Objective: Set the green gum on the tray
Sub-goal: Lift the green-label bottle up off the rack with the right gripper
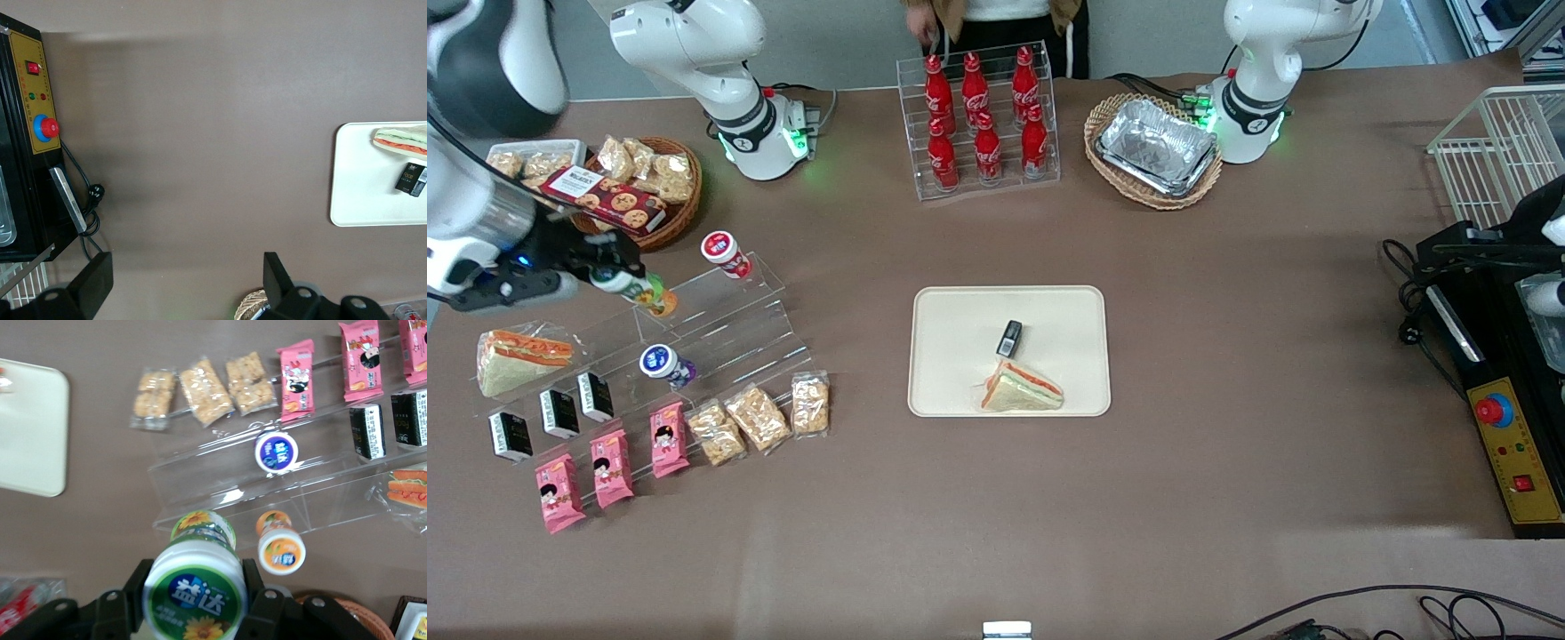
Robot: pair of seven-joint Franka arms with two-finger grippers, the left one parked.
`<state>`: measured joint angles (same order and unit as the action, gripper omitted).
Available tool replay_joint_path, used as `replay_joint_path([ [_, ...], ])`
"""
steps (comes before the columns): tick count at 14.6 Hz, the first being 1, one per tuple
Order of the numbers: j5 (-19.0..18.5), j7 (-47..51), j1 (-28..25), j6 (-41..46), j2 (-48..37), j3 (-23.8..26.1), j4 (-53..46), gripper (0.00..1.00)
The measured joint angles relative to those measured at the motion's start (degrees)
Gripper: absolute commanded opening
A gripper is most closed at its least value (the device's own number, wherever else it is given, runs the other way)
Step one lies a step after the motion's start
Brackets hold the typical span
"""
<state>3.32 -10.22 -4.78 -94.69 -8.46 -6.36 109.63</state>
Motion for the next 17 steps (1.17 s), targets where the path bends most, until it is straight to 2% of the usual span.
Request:
replay_joint_path([
  [3,3.9,4.4,-0.1,6.7,0.1,2.5,-6.3,0.16],
  [9,8.0,29.6,-1.0,9.2,0.5,18.4,-9.6,0.16],
  [13,8.3,40.1,-1.5,3.2,3.4,26.1,-8.0,0.16],
  [17,8.2,48.8,-8.3,-8.9,8.6,27.7,-3.4,0.16],
])
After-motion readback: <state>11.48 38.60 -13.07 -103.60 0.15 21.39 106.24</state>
